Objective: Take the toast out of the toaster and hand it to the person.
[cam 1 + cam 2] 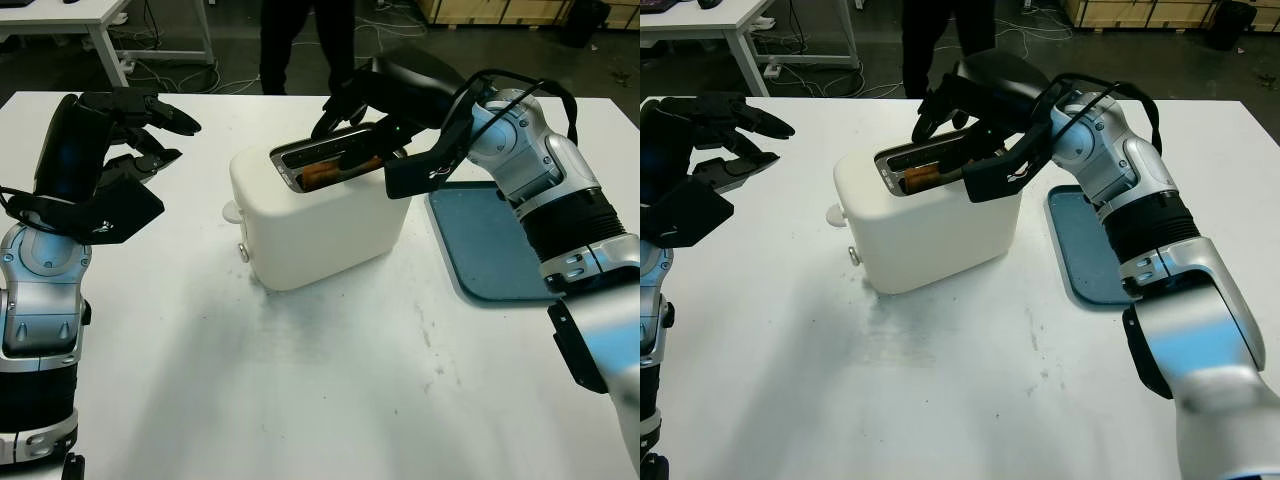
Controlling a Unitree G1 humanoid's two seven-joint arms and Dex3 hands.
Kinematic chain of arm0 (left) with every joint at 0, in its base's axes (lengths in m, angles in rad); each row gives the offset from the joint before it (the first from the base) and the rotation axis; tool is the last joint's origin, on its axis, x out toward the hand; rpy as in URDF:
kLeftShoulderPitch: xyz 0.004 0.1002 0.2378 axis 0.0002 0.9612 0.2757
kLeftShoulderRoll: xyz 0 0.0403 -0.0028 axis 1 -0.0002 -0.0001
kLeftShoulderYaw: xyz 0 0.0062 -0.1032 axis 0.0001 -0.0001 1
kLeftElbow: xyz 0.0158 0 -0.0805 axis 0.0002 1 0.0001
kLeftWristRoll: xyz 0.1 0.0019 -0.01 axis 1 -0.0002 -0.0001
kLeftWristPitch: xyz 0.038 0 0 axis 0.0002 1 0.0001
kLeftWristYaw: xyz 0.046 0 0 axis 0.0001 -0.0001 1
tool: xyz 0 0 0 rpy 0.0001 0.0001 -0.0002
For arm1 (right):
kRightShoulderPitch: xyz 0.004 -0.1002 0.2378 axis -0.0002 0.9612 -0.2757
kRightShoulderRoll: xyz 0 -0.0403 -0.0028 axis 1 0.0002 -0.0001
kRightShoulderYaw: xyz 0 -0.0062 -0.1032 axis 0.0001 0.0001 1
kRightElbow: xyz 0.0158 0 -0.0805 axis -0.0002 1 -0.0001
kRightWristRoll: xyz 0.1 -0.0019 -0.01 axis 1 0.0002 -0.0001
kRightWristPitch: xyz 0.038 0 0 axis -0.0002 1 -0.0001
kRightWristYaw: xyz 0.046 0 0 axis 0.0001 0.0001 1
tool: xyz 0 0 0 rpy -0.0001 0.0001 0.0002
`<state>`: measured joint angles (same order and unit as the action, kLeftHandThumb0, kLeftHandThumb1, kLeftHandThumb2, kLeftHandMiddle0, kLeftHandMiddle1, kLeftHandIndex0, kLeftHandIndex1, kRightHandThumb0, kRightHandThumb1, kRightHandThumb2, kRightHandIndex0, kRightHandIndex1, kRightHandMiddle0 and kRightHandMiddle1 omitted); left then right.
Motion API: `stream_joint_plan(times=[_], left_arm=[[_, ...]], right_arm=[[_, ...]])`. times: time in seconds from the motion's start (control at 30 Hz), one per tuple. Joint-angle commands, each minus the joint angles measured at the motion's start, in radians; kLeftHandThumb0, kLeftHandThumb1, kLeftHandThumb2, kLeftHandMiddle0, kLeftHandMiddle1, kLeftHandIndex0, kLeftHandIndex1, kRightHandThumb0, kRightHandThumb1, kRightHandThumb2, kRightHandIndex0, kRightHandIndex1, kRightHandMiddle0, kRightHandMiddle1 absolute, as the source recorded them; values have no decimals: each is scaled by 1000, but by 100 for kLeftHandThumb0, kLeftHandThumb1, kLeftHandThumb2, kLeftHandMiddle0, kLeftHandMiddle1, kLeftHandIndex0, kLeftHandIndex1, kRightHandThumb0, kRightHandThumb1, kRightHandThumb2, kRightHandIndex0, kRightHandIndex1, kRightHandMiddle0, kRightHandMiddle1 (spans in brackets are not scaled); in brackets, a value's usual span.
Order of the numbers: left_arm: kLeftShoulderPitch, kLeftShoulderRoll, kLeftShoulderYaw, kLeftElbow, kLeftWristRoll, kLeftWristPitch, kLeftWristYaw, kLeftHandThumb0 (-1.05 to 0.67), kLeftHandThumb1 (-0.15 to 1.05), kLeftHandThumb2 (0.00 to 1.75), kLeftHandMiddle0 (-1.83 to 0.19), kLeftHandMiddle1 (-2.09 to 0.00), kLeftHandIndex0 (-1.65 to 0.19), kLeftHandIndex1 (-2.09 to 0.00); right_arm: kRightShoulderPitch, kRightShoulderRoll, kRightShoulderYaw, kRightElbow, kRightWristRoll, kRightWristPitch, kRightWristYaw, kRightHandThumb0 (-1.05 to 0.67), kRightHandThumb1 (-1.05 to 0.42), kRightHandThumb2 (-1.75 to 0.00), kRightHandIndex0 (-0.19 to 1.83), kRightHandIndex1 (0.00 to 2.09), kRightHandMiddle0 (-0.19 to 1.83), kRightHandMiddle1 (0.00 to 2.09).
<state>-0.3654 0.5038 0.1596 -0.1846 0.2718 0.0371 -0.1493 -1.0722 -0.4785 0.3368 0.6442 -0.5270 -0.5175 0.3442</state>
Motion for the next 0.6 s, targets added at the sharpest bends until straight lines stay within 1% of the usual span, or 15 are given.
stream_joint_plan(times=[0.0, 0.2, 0.4, 0.5, 0.57], left_arm=[[8, 0, 0, 0, 0, -3, 8, 6, 85, 0, -95, -101, -98, -53], [8, -5, -1, -15, -1, 18, 5, 7, 85, 0, -94, -100, -98, -53], [8, 0, -2, -5, 1, 3, 7, 8, 85, 0, -94, -100, -98, -53], [9, 1, 0, -13, -3, 15, 0, 7, 85, 0, -93, -99, -97, -52], [9, 1, 1, -8, -5, 4, 3, 7, 85, 0, -93, -99, -97, -52]], right_arm=[[2, 1, 3, 1, 1, -1, 5, -72, -79, 0, 66, 99, 106, 3], [3, 3, 17, 14, -13, -3, -4, -71, -78, 0, 67, 94, 106, 2], [10, 6, 31, 10, -15, 28, 19, -70, -79, 0, 65, 90, 103, 1], [13, 7, 36, 10, -18, 31, 24, -68, -78, 0, 66, 91, 103, 1], [14, 6, 40, 12, -22, 29, 25, -68, -78, 0, 65, 91, 103, 1]])
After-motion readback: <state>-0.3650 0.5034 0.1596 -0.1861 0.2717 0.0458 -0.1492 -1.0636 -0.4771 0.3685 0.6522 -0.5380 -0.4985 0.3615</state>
